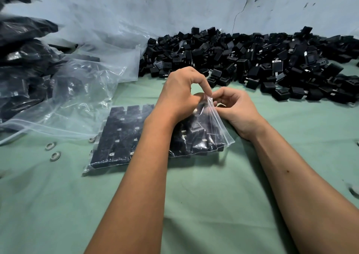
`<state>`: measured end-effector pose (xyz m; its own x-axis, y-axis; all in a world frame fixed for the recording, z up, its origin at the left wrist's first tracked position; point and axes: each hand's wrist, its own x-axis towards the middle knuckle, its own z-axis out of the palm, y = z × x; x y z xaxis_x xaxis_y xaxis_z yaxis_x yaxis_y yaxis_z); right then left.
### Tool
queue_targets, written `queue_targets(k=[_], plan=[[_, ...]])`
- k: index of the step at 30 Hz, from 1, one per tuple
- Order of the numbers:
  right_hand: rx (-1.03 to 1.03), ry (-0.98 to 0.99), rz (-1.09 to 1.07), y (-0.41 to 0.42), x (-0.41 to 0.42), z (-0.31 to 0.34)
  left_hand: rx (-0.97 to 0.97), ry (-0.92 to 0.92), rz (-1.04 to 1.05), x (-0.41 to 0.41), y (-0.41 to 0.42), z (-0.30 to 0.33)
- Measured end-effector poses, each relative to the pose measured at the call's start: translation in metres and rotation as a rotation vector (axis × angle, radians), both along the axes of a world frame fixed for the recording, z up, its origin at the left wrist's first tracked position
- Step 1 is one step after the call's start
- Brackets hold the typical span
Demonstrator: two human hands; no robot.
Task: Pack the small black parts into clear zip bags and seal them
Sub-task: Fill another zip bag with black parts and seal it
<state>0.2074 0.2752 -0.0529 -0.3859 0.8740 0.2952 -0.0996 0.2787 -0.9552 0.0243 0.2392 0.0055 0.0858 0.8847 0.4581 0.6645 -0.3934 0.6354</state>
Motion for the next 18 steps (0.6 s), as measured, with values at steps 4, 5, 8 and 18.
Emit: queue_targets(k=[4,5,8,18], plan=[[-0.041,0.039,-0.009,-0.001,-0.001,0.000,0.008,0.015,-0.003,0.001,0.001,-0.001],[-0.053,0.071,-0.047,0.000,0.000,0.000,0.007,0.013,-0.004,0.000,0.001,-0.001],[-0.093,0.186,-0.140,0.001,0.001,0.001,0.010,0.009,-0.004,0.000,0.002,-0.002],[-0.218,0.297,-0.125,-0.006,-0.002,0.010,0.013,0.010,-0.012,0.001,0.001,-0.002]])
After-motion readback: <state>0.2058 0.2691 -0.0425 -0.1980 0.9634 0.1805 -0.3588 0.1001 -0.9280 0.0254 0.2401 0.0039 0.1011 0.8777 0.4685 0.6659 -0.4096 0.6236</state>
